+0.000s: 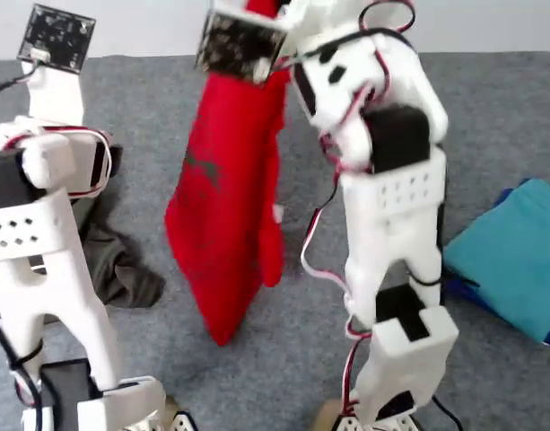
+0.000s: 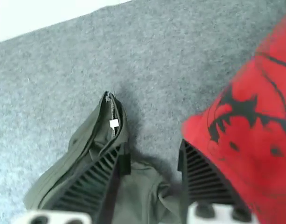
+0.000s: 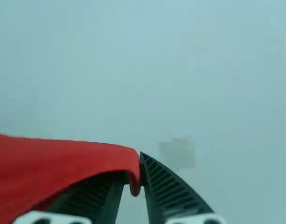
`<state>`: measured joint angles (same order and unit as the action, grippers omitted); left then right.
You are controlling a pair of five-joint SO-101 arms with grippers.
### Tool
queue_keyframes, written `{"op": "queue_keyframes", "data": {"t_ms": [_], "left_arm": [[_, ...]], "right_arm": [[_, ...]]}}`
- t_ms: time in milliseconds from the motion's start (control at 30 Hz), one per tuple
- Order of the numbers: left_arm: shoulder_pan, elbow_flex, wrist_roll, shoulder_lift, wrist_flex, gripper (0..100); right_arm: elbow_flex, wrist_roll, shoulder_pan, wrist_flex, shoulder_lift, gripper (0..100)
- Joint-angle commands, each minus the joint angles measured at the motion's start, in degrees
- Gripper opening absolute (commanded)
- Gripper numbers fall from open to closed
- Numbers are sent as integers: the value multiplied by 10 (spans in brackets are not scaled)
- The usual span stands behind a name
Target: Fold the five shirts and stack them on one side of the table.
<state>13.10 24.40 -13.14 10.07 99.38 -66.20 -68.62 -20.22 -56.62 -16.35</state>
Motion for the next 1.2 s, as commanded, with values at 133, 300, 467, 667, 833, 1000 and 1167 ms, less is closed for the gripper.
{"op": "queue_keyframes", "data": {"t_ms": [133, 300, 467, 667, 833, 1000, 1167], "left_arm": [[-1, -21, -7, 29, 10, 173], [-66, -49, -6, 27, 10, 173], [-178, -154, -4, 27, -27, 173], [-286, -307, -4, 27, -133, 172], [-353, -415, -5, 26, -203, 178], [-364, -501, -6, -7, -254, 219], [-363, -511, -8, -113, -274, 220]], "right_arm": [[36, -7, 93, -138, -29, 10], [40, 19, 131, -232, -59, 10], [40, 53, 155, -259, -73, 10], [40, 63, 161, -260, -72, 10], [38, 63, 161, -260, -72, 10], [38, 63, 161, -260, -72, 10], [38, 63, 161, -260, -72, 10]]}}
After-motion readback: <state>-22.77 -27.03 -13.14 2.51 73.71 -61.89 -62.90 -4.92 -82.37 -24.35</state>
